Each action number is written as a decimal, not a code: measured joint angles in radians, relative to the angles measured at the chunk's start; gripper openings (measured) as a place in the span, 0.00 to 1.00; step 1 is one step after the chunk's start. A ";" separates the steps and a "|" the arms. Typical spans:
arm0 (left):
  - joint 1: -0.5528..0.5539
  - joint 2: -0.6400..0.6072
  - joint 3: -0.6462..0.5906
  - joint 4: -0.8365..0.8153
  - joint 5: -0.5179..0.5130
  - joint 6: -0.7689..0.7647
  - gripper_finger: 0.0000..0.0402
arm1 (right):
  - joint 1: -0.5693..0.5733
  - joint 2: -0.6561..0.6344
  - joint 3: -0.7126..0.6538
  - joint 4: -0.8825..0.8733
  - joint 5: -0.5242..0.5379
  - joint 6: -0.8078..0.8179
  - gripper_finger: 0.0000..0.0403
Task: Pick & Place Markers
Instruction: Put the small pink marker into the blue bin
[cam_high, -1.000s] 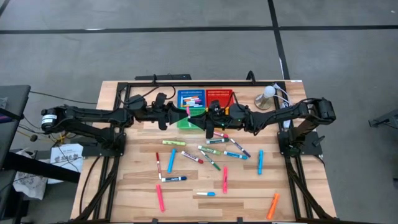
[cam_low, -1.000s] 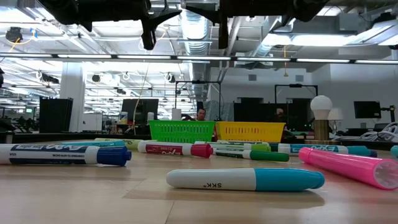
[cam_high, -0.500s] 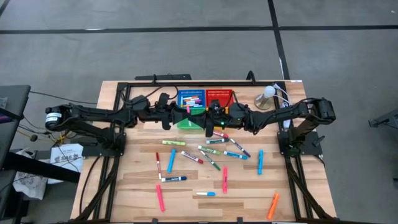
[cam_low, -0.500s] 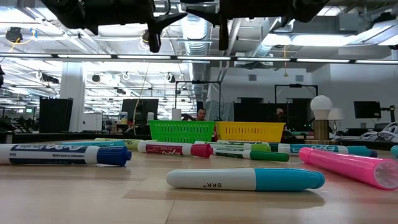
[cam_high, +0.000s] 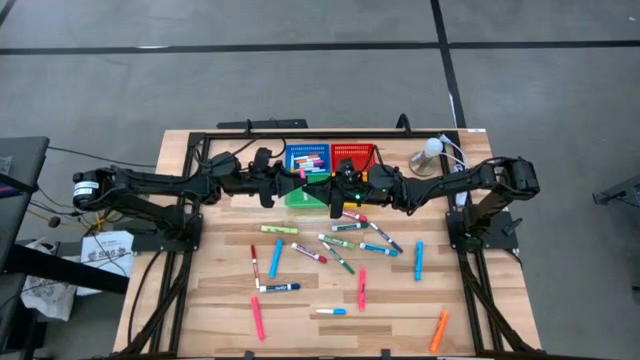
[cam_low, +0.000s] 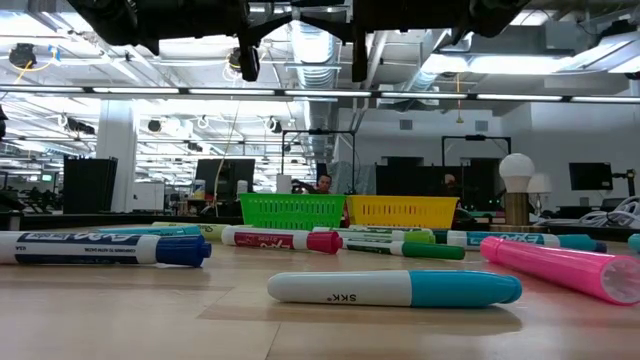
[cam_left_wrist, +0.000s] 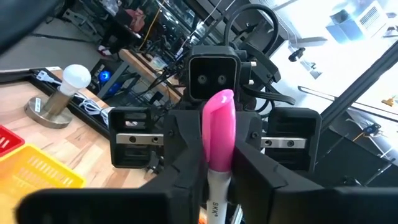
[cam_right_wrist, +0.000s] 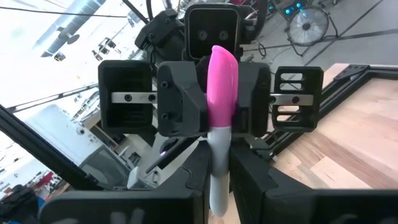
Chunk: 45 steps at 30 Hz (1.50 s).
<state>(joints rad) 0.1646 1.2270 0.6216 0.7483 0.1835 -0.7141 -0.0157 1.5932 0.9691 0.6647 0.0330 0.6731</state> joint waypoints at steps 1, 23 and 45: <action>0.000 0.000 0.000 0.001 0.000 0.004 0.15 | 0.000 0.000 0.000 0.000 0.000 0.000 0.10; 0.000 0.000 0.000 -0.008 -0.003 0.056 0.13 | 0.000 -0.001 0.001 -0.027 -0.063 -0.078 0.28; 0.164 0.000 0.000 -0.113 -0.035 0.374 0.13 | -0.065 -0.056 0.000 -0.554 -0.194 -0.151 0.52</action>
<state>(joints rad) 0.3290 1.2270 0.6216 0.6357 0.1487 -0.3401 -0.0811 1.5368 0.9691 0.1107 -0.1613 0.5224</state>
